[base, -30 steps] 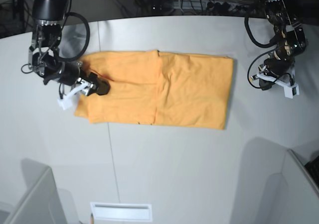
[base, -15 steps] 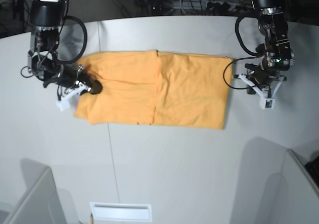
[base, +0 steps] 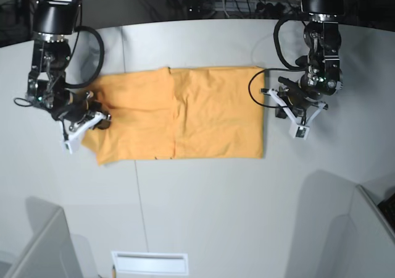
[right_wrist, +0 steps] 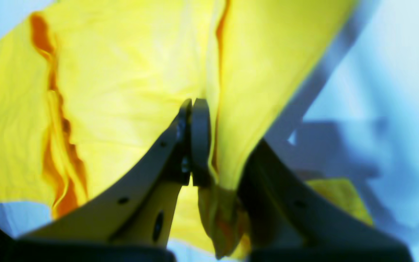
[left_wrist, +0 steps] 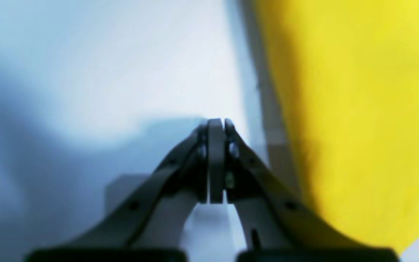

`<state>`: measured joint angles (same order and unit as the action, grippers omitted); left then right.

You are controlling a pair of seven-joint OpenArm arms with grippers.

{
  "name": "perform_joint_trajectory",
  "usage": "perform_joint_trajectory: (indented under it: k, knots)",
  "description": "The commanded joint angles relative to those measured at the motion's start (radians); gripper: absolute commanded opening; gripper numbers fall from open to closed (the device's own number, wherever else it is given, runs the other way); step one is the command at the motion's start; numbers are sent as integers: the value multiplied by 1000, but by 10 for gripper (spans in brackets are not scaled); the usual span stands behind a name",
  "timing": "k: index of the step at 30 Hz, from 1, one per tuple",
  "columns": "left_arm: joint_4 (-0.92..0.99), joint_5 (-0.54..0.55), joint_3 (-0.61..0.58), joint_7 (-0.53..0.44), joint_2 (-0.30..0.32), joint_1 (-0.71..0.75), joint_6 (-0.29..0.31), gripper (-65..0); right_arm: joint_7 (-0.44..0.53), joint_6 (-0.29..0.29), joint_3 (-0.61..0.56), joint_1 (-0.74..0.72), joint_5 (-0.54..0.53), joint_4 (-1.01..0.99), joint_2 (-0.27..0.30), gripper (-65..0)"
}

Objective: Fold the T-shirt properly
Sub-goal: 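Fold the held end over the shirt toward the left gripper with the right gripper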

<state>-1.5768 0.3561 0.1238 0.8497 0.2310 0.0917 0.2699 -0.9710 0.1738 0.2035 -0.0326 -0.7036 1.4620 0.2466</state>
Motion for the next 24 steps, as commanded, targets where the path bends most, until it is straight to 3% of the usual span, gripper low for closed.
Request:
perform_joint_trajectory:
  k: [1, 10, 16, 19, 24]
  knots:
    - [-17, 10, 6, -14, 11, -11, 1, -650, -6, 8, 4, -17, -1, 44, -2, -650]
    - [-21, 11, 0, -14, 11, -17, 1, -650, -95, 8, 3, -16, 121, 259, -132, -650]
    - [-21, 4, -37, -14, 11, -19, 1, -650, -168, 8, -3, -14, 135, 385, -206, -650]
    - [-21, 4, -43, -14, 11, -19, 1, -650, -174, 8, -85, -14, 135, 429, -212, -650]
    - [-21, 4, -43, -14, 11, -19, 1, -650, -156, -78, -181, -10, 129, 441, -223, -650]
